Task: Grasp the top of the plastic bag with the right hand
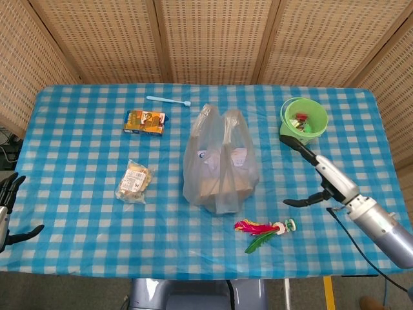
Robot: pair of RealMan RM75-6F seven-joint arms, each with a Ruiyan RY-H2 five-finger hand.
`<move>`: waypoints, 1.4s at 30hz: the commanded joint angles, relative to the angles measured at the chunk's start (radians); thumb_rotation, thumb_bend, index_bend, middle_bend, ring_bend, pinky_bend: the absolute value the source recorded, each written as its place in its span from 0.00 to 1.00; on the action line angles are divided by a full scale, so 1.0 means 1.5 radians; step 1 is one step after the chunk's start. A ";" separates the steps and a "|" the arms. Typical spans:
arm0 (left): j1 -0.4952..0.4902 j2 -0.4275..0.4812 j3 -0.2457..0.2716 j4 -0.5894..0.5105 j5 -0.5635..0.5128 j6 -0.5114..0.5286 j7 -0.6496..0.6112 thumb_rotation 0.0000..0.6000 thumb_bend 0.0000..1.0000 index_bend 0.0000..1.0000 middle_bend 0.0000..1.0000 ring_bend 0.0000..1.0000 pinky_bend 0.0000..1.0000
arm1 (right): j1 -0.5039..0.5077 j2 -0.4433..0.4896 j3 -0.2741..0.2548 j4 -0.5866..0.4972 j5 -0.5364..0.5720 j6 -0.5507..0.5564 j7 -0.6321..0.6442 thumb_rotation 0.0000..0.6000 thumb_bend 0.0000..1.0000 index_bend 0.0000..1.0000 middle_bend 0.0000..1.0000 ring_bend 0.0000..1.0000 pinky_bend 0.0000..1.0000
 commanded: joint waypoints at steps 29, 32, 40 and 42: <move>-0.020 0.008 -0.021 0.016 -0.060 -0.041 -0.029 1.00 0.00 0.00 0.00 0.00 0.00 | 0.307 -0.039 0.166 -0.027 0.276 -0.393 0.118 1.00 0.00 0.16 0.12 0.00 0.00; -0.021 0.008 -0.023 0.017 -0.064 -0.043 -0.030 1.00 0.00 0.00 0.00 0.00 0.00 | 0.311 -0.053 0.184 -0.014 0.294 -0.408 0.139 1.00 0.00 0.16 0.14 0.00 0.02; -0.026 0.006 -0.028 0.020 -0.080 -0.053 -0.028 1.00 0.00 0.00 0.00 0.00 0.00 | 0.315 -0.104 0.253 0.028 0.358 -0.472 0.209 1.00 0.00 0.14 0.24 0.13 0.15; -0.027 0.006 -0.029 0.021 -0.082 -0.055 -0.027 1.00 0.00 0.00 0.00 0.00 0.00 | 0.312 -0.111 0.268 0.033 0.366 -0.490 0.219 1.00 0.00 0.13 0.26 0.19 0.19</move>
